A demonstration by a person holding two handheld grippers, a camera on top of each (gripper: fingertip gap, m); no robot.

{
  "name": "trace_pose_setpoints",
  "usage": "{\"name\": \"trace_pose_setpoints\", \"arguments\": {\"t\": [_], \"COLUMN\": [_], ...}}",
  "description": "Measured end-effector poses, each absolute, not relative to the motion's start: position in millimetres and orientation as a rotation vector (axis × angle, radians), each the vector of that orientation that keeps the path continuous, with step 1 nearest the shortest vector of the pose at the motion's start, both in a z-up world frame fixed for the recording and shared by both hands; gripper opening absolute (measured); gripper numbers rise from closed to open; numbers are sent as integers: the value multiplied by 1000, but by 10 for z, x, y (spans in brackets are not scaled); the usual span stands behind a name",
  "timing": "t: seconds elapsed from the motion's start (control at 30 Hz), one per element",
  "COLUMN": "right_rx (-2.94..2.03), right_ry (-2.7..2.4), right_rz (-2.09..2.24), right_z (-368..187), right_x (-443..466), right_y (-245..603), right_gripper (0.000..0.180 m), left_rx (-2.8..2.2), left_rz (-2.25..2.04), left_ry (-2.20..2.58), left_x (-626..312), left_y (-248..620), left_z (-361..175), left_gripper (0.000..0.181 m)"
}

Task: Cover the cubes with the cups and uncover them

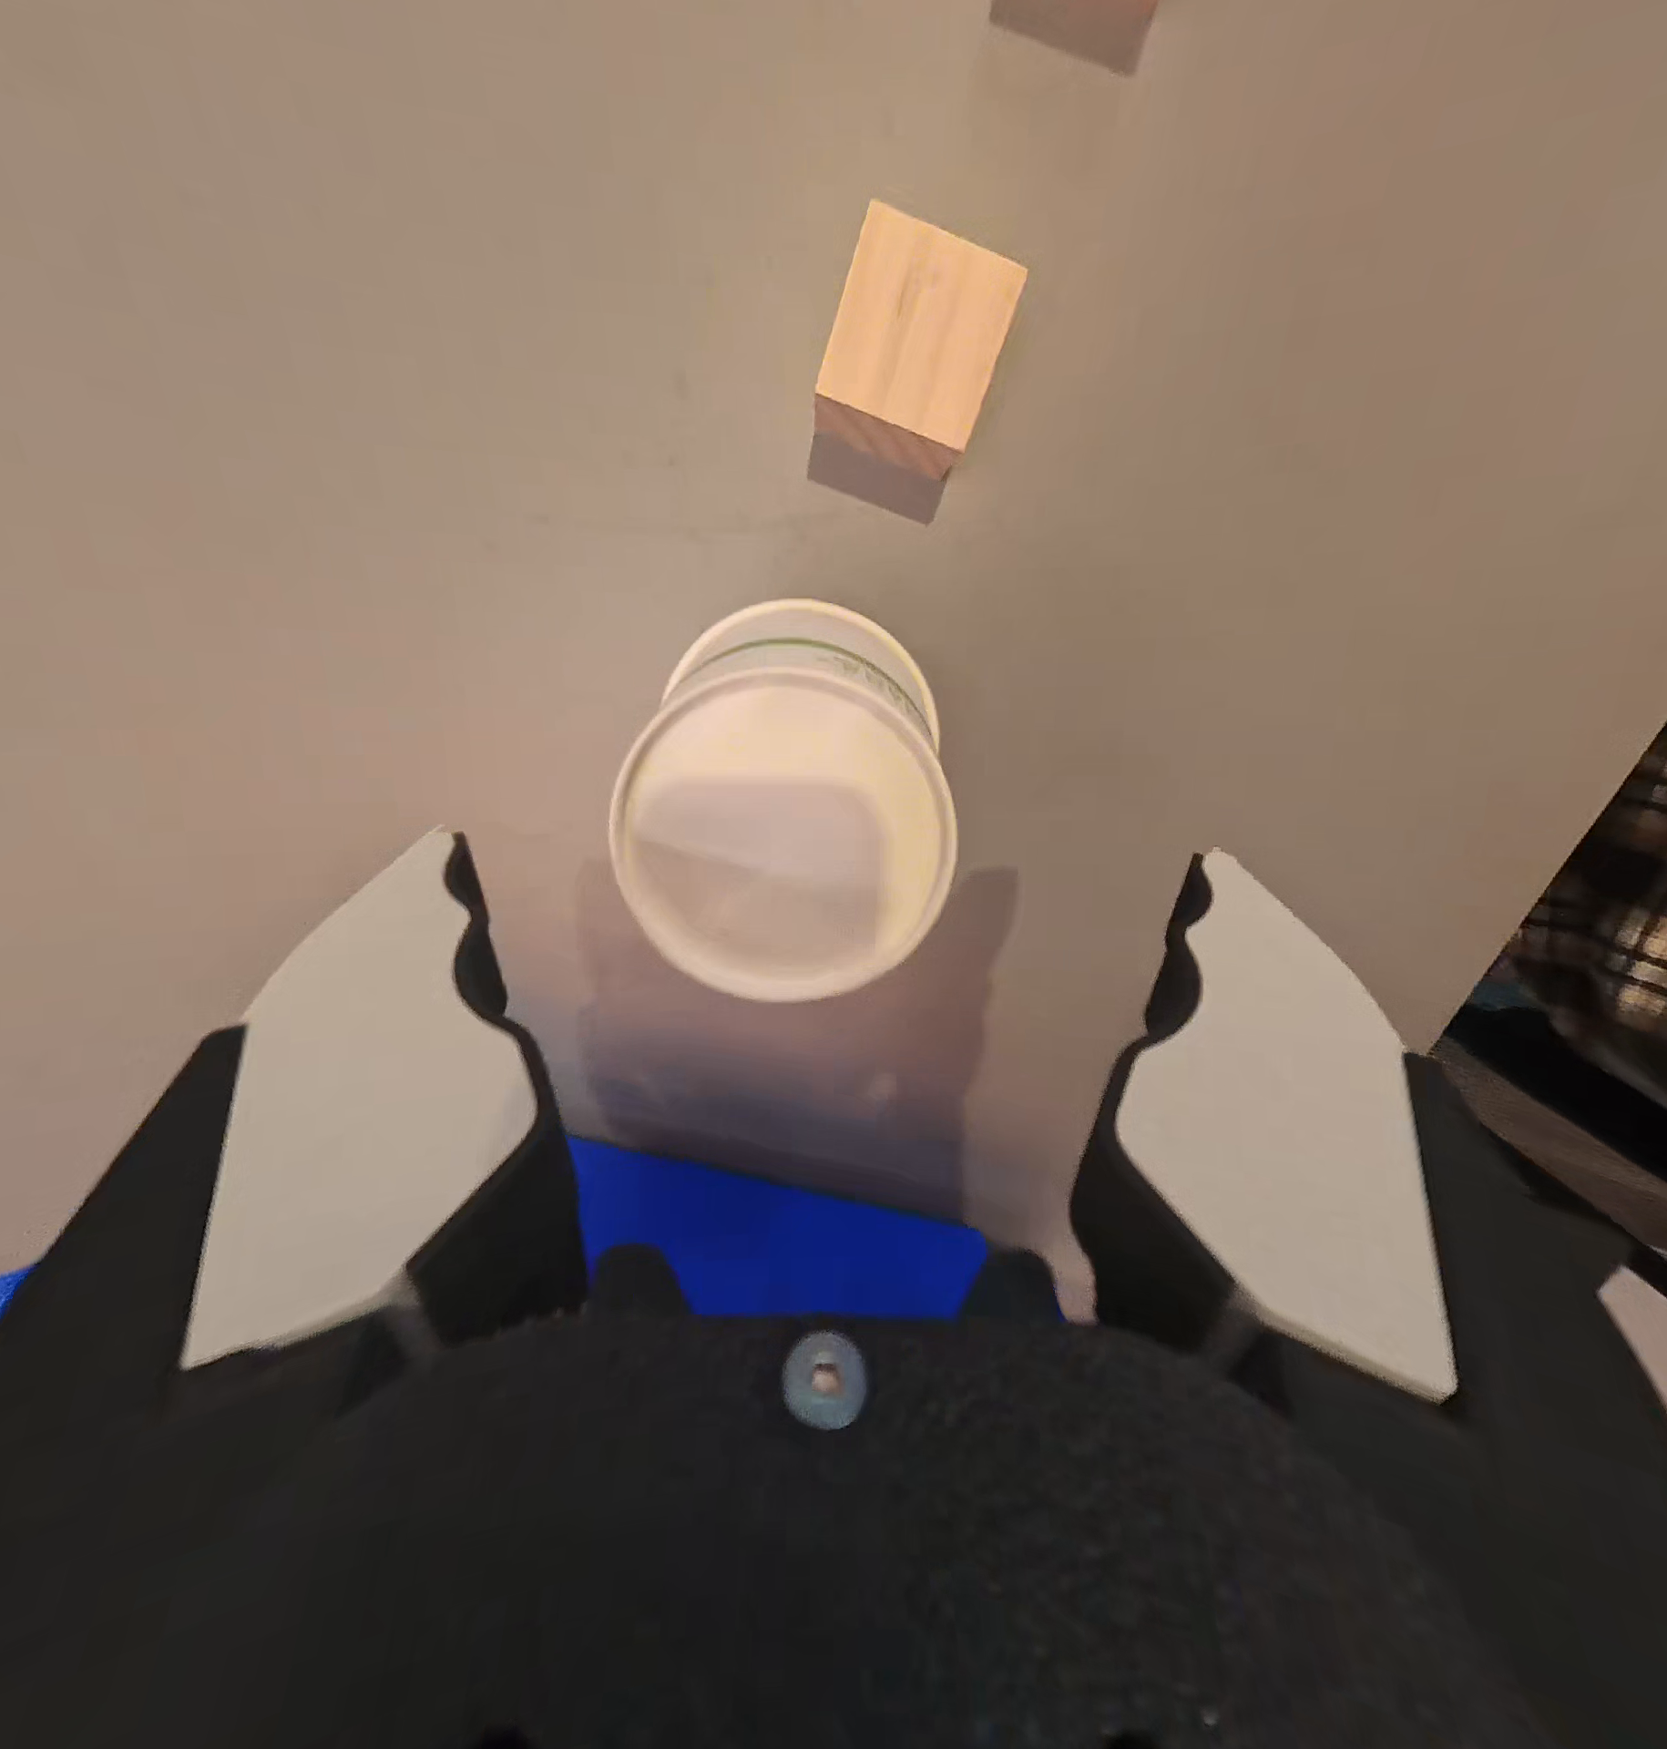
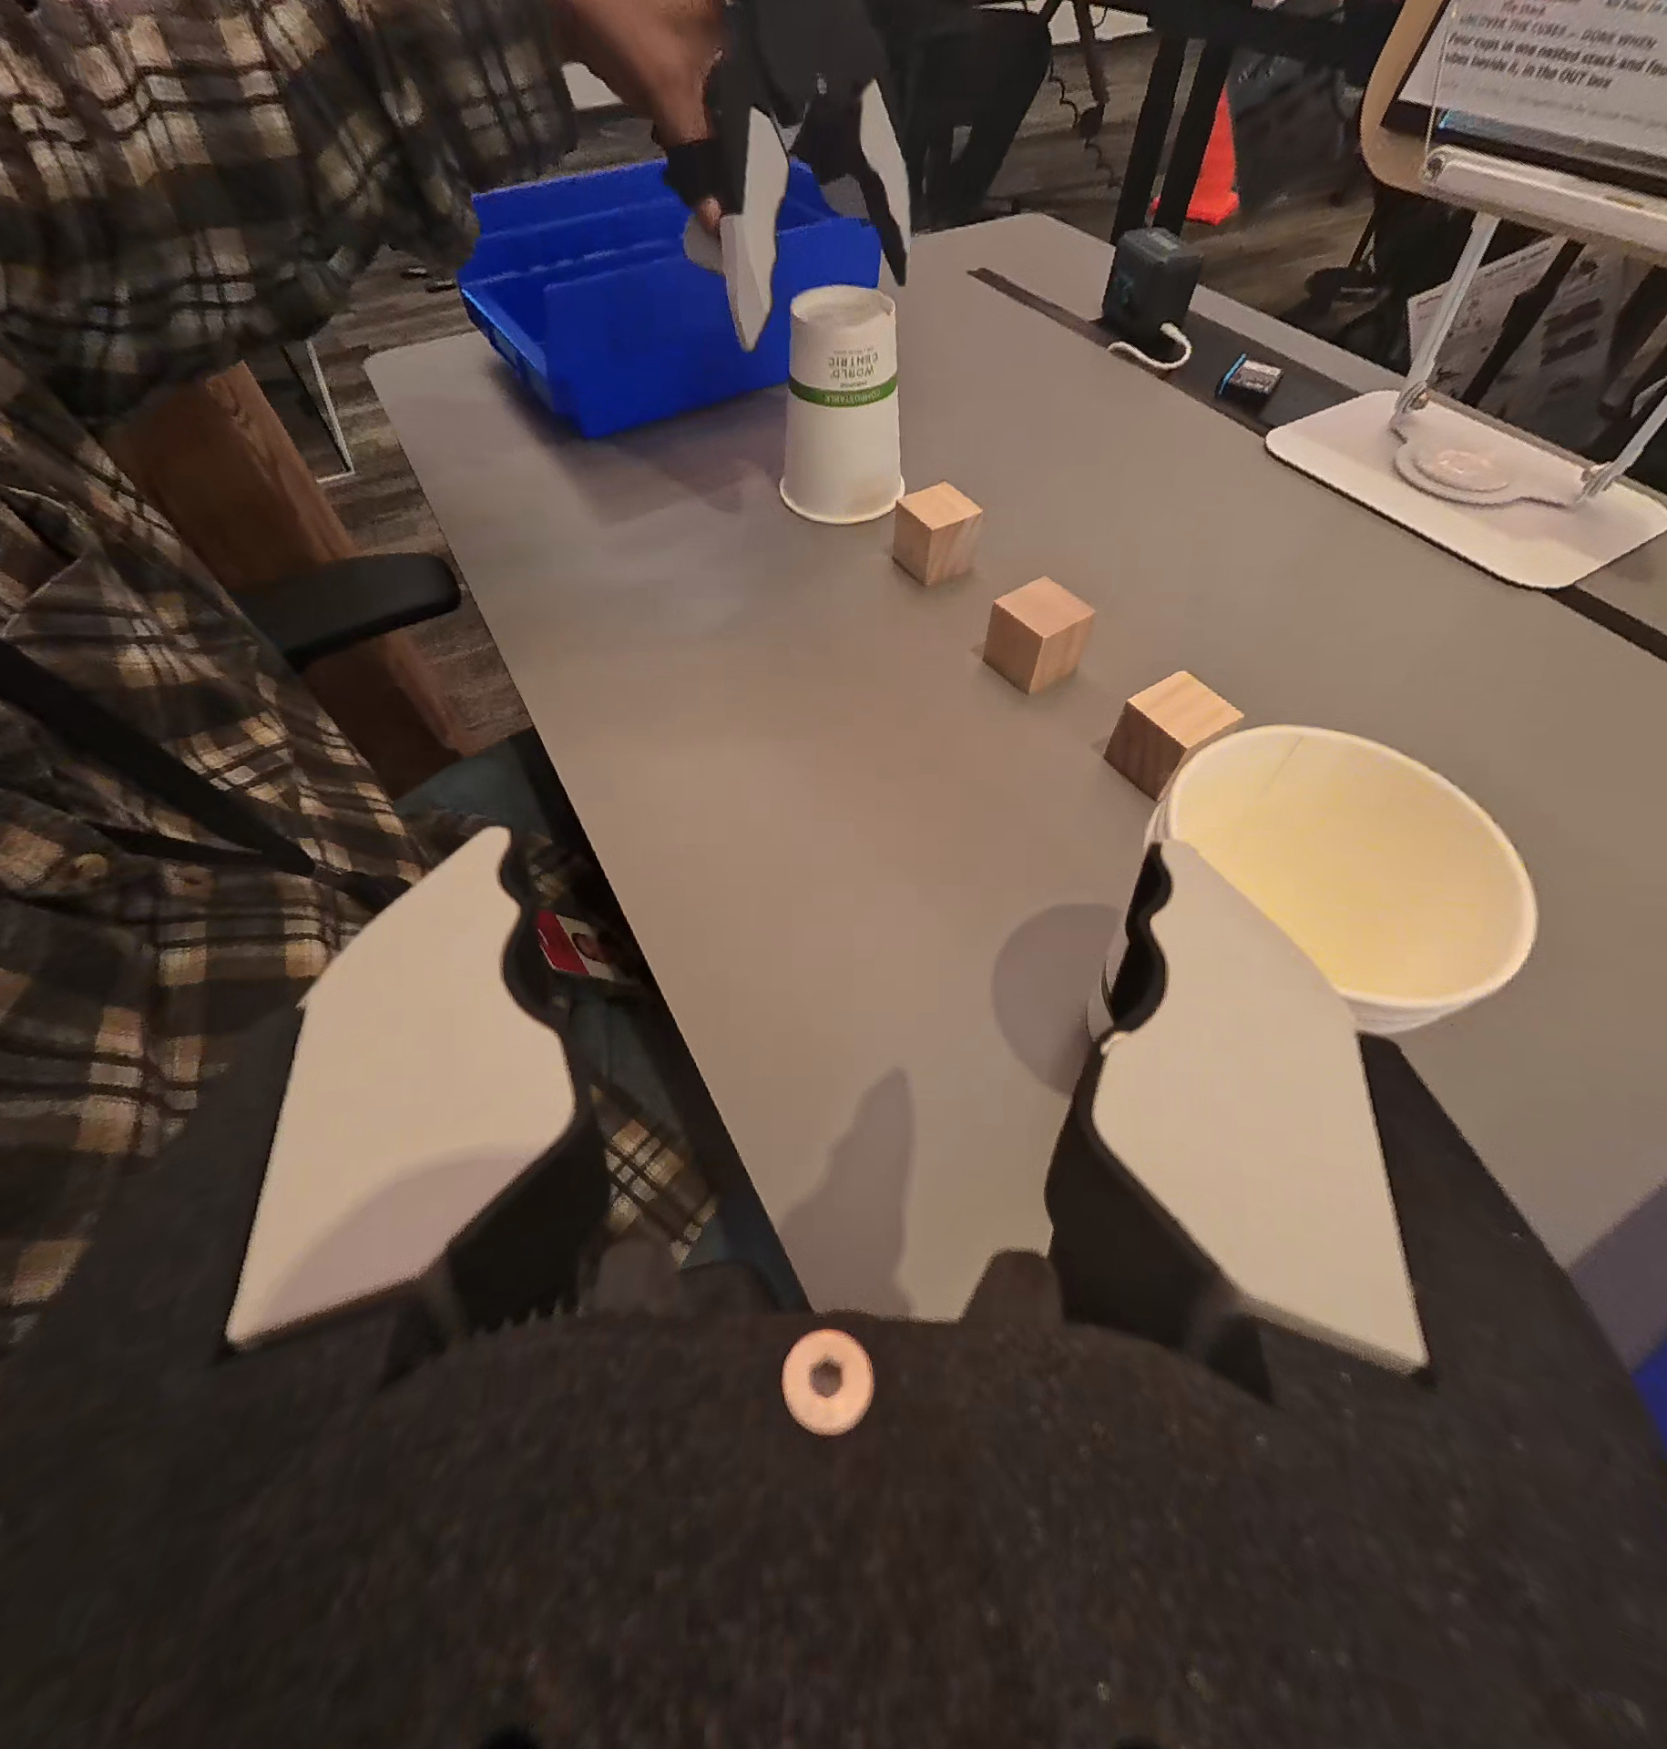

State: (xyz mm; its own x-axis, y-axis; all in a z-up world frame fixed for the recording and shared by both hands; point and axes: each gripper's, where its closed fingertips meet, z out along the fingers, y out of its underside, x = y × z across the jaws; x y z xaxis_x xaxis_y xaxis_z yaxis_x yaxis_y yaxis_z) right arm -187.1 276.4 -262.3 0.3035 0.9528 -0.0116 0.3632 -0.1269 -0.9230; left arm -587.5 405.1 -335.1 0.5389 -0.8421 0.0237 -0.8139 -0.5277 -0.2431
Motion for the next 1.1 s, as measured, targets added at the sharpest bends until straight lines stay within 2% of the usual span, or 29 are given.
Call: {"name": "trace_pose_setpoints", "arguments": {"t": [0.17,0.2,0.27,0.4,0.73,0.9,1.1], "right_rx": [-1673,-1670,-1665,-1659,-1645,-1630,-1583], "right_ry": [-1220,-1220,-1215,-1199,-1172,-1135,-1031], "right_rz": [805,803,803,810,831,833,864], "right_z": [-2663,-2664,-2658,-2635,-2586,-2517,-2373], "right_x": [-1862,-1865,-1867,-1867,-1886,-1904,-2022], "right_y": [2760,2763,2775,2798,2828,2861,2974], "right_gripper": [115,115,114,112,112,111,109], "left_rx": [-2657,-2672,-2686,-2682,-2498,-2324,-1932], "left_rz": [-189,-205,-244,-273,-542,-710,-1119], "left_ry": [1401,1402,1402,1331,1055,876,585], "left_x": [-5880,-5877,-5870,-5918,-5993,-6002,-5699], "left_y": [4073,4057,4040,4075,4086,4094,4045], "left_z": [-3601,-3638,-3663,-3581,-2898,-2448,-1783], "left_gripper": [124,117,88,88,87,87,87]}}
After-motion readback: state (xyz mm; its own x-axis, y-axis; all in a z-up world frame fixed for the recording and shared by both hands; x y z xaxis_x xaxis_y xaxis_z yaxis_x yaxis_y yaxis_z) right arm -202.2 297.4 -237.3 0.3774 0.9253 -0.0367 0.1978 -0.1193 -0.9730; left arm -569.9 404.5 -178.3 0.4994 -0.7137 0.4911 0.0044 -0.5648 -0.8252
